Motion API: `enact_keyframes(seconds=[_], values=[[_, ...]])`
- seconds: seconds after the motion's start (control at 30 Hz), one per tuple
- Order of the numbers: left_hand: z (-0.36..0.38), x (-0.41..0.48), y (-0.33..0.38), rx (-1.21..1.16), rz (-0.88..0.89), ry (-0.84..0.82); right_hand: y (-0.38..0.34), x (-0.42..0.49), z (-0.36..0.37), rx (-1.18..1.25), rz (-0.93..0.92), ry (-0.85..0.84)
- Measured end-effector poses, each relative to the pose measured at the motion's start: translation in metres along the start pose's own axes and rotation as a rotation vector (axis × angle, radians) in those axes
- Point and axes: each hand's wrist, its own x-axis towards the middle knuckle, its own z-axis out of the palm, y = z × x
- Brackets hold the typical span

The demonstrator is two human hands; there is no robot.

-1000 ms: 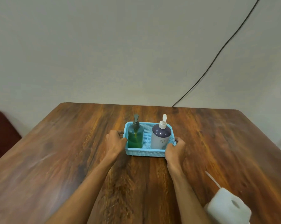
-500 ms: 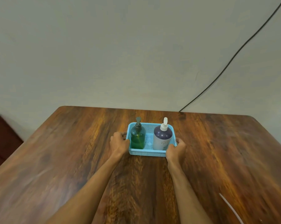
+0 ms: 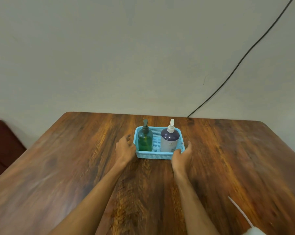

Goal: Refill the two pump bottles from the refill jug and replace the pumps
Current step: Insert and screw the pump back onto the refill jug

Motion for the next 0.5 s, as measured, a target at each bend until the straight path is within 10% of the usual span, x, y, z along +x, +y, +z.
enact_keyframes(seconds=[0.5], values=[[-0.03,-0.186,0.011,-0.162,0.281,0.115,0.018,-0.168,-0.109,0.09,-0.48,0.027]])
